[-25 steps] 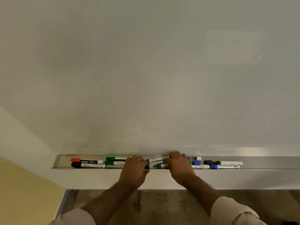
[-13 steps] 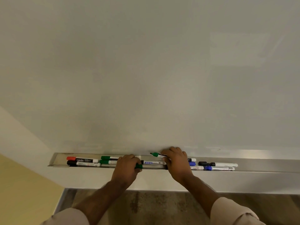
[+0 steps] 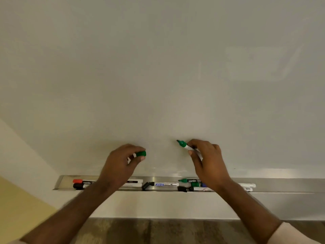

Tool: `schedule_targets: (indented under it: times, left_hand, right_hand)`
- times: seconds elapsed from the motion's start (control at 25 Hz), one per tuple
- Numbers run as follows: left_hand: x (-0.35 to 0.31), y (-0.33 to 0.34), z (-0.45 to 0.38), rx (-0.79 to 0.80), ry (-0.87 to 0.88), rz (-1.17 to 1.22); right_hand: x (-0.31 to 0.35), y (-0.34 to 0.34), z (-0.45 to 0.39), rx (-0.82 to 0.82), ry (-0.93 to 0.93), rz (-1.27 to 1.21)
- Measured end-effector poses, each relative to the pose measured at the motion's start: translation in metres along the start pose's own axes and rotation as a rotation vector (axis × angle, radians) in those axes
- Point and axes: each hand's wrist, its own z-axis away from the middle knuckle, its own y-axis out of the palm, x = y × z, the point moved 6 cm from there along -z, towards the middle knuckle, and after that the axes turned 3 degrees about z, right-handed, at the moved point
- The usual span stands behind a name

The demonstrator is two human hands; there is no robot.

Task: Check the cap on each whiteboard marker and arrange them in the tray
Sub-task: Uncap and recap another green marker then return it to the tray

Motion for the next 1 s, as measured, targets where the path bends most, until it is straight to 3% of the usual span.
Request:
schedule_targets:
  times: [0.2, 0.48, 0.8, 1.0]
  left_hand:
    - [-0.083, -0.060, -0.029, -0.150, 0.218, 0.053]
    - [-0.137, -0.092, -0.039, -0.222, 0.243, 0.153]
    - [-0.173, -0.097, -0.032, -0.198, 0.351, 0.074]
    - [-0.188, -0.085, -0.025, -0.190, 0.390, -0.010]
  right_hand:
    - [0.041, -0.073, -0.043, -0.116, -0.168, 0.072]
    - [0.098, -0.132, -0.061, -0.192, -0.390, 0.185]
    - [0.118, -0.141, -0.058, -0.103, -0.492, 0.273]
    - [0.123, -0.135, -0.053, -0.018, -0.499, 0.206]
